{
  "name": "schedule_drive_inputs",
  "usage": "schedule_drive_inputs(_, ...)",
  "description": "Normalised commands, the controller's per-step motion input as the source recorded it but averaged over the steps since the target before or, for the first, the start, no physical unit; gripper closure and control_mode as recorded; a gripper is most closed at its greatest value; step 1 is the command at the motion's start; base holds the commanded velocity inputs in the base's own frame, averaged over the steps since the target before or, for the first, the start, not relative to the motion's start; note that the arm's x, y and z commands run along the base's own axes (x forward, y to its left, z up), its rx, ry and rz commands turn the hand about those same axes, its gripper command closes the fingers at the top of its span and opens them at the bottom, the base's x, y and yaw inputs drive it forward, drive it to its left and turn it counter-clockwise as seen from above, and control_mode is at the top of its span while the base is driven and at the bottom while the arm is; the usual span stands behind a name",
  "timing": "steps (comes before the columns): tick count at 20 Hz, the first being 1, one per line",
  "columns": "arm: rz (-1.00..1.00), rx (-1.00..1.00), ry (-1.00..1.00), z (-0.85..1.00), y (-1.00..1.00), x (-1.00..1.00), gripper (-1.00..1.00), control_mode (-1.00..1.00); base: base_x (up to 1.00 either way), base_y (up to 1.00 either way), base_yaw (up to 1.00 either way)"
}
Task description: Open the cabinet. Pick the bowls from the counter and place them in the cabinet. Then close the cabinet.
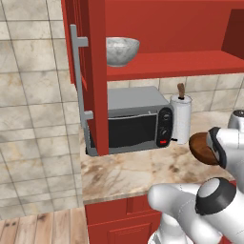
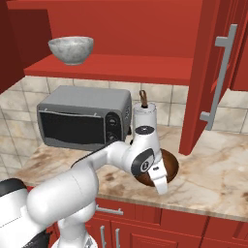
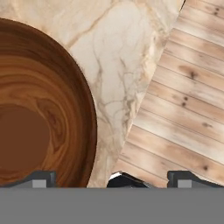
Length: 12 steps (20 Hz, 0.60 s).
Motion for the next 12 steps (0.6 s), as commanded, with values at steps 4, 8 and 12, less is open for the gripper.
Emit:
schedule_drive_inputs(4, 0.00, 0.02, 0.00, -0.21, 0.00, 0.09, -1.00, -1.00, 0.00, 0.00, 0.00)
schedule_drive_inputs(8, 0.00, 0.01, -0.04, -0.18, 0.00, 0.34, -1.00, -1.00, 0.00, 0.00, 0.00)
schedule_drive_inputs(12, 0.00, 0.01, -0.03, -0.16, 0.00, 0.41, -1.00, -1.00, 0.00, 0.00, 0.00)
